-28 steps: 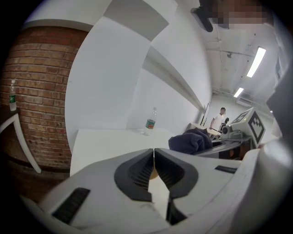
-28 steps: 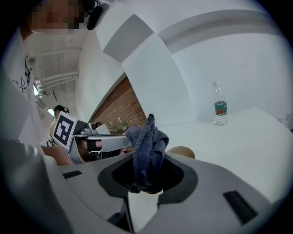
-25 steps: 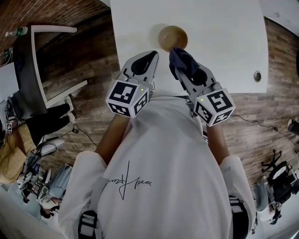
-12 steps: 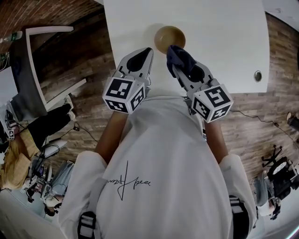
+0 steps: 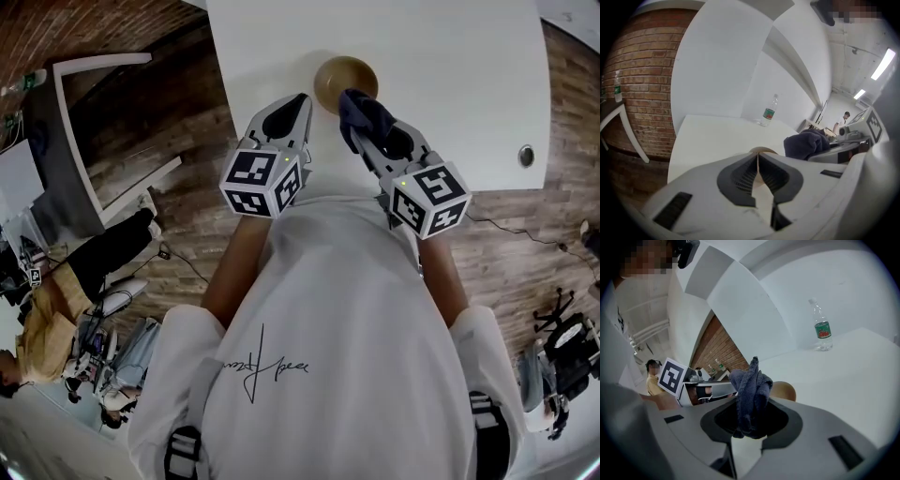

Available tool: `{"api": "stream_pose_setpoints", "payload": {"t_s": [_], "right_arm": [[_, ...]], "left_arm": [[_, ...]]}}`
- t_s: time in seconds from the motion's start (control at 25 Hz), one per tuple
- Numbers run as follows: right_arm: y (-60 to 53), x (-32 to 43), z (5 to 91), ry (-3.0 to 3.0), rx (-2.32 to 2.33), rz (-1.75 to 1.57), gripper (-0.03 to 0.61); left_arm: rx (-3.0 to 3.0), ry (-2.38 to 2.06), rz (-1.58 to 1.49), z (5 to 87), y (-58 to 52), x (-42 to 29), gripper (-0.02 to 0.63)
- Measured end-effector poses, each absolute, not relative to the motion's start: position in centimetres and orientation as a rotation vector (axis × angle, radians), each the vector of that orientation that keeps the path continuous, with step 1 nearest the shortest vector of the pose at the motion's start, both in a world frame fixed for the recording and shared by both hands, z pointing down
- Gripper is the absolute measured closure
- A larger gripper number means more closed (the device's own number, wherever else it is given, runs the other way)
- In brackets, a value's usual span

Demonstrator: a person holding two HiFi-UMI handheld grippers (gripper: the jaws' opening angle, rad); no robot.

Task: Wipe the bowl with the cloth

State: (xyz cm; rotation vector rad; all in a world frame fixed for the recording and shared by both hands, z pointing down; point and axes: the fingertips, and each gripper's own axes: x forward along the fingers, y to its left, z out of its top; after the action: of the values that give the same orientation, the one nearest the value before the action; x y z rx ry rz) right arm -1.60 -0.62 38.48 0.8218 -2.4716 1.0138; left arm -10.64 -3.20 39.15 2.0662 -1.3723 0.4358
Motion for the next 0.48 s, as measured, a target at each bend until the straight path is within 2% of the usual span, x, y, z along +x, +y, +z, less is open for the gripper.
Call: {"api": "stream_pose_setpoints", "payload": {"t_s": [0.48], "right_arm": [[-1.0,-1.7,40.2,-2.429,0.797,1.063,0.479]], "left_arm": [[1.976,-1.339,0.508,42.9,-4.6,-10.7,0.549]]}}
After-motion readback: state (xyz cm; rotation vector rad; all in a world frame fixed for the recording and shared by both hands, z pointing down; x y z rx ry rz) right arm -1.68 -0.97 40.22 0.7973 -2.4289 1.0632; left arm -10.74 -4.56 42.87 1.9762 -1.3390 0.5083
